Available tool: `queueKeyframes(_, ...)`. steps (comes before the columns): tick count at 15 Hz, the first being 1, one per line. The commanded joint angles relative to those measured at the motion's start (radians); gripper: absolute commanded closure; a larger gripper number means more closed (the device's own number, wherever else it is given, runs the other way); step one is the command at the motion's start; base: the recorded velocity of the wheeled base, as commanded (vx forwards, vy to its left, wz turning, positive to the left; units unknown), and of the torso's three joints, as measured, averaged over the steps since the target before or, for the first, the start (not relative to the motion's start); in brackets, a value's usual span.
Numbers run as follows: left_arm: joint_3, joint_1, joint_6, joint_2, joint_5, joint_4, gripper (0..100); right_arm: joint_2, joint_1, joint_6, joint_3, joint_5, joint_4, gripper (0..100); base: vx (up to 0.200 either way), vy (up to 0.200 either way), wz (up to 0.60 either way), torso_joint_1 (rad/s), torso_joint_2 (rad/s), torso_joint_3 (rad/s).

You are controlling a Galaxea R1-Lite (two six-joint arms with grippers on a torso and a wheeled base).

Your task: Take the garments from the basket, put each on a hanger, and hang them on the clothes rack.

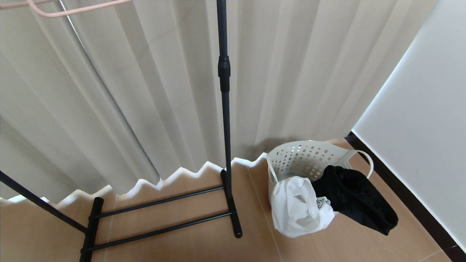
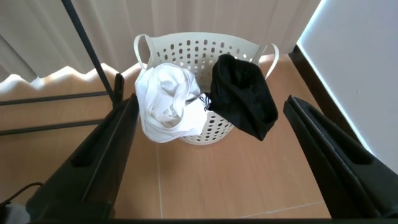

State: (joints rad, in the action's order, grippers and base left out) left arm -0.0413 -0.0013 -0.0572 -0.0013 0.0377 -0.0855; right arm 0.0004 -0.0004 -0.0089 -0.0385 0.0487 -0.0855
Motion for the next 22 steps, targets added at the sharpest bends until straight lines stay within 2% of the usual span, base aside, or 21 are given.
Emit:
queueKeyframes(1,0.000,0.000,-0.003,0.001,0.001,0.000,0,0.001,0.000,0.000,0.000,0.000,0.000,0,0.000,0.000,0.00,0.002,0.00,-0.193)
queueKeyframes(14,0.001,0.000,0.004,0.001,0.001,0.001,0,0.015,0.003,-0.031,-0.004,0.002,-0.013,0,0.000,0.000,0.00,0.004,0.00,-0.177)
queueKeyframes(16,0.001,0.000,0.004,0.001,0.001,0.001,0,0.158,0.028,-0.034,-0.004,0.005,-0.013,0,0.000,0.000,0.00,0.000,0.00,0.000)
queueKeyframes(18,0.000,0.000,0.004,0.001,0.001,0.001,0,0.484,0.135,-0.032,-0.003,0.020,0.049,0,0.000,0.000,0.00,0.000,0.00,0.000)
queueKeyframes(19,0.000,0.001,0.004,0.001,0.001,0.001,0,0.513,0.148,-0.032,-0.003,0.020,0.066,0,0.000,0.000,0.00,0.000,0.00,0.000)
queueKeyframes(20,0.000,0.000,0.004,0.001,0.001,0.001,0,0.767,0.237,-0.032,-0.027,0.019,0.204,0,0.000,0.000,0.00,0.000,0.00,0.000)
queueKeyframes(22,0.001,0.000,0.004,0.001,0.001,0.001,0,1.092,0.247,-0.079,-0.138,0.014,0.325,0,0.000,0.000,0.00,0.000,0.00,0.000)
